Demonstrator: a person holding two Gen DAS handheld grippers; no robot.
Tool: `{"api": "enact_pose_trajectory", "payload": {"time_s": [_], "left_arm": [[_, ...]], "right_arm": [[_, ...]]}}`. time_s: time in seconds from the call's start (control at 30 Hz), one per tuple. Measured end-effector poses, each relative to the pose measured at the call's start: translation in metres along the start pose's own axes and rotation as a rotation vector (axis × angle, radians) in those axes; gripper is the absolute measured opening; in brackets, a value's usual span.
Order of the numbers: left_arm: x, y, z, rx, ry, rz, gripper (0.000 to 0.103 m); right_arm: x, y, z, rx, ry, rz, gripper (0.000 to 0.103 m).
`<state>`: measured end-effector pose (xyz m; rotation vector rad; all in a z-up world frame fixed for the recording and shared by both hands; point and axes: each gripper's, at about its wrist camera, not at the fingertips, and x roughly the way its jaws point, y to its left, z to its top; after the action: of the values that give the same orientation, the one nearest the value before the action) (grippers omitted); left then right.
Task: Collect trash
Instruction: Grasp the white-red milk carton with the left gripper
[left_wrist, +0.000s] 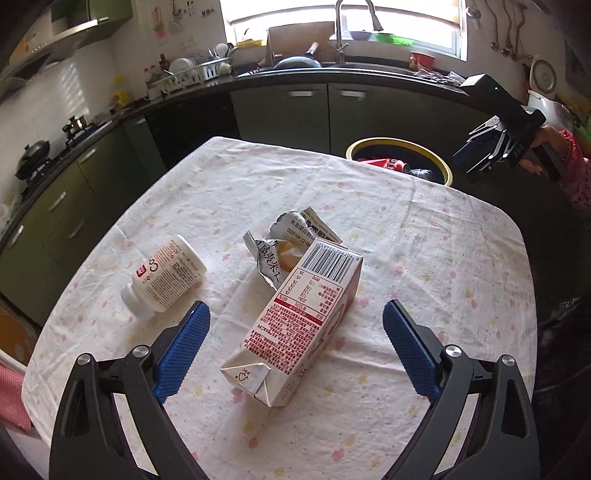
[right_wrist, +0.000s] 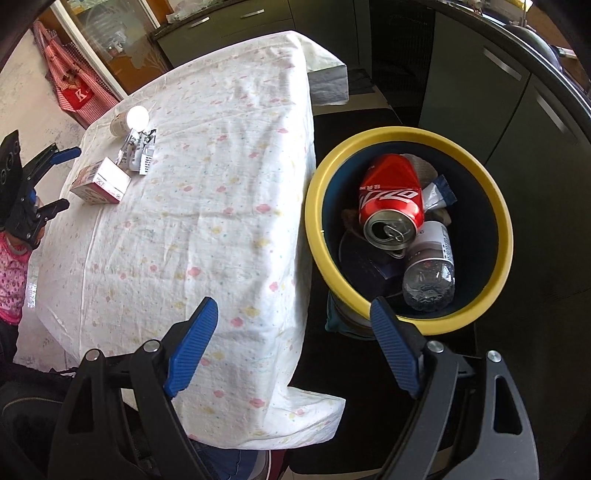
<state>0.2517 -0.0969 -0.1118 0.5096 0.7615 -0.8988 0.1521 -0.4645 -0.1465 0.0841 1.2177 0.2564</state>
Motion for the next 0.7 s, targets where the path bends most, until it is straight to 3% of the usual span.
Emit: {"api": "enact_pose_trajectory", "payload": {"time_s": [0.13, 0.4, 0.47, 0.53, 0.7], "left_arm": [[0.012, 0.011, -0.002, -0.009, 0.035, -0.069, 0.075], [0.019, 0.002, -0.005, 0.022, 0.098, -0.099, 0.068], [0.020, 0.000, -0.005, -0.005, 0.125, -0.084, 0.064], [0.022, -0.002, -0.004, -0.041, 0.163, -0.059, 0.051], [0.034, -0.017, -0.012, -0.096, 0.239, 0.006, 0.047]], "right_arm": [[0.003, 0.008, 0.000, -0.015, 0.014, -0.001, 0.080], [0.009, 0.013, 0.004, -0.022, 0.034, 0.003, 0.080], [0.011, 0.013, 0.005, -0.025, 0.037, 0.007, 0.080], [0.014, 0.015, 0.005, -0.032, 0.042, 0.016, 0.080], [0.021, 0.015, 0.003, -0.034, 0.048, 0.033, 0.080]]}}
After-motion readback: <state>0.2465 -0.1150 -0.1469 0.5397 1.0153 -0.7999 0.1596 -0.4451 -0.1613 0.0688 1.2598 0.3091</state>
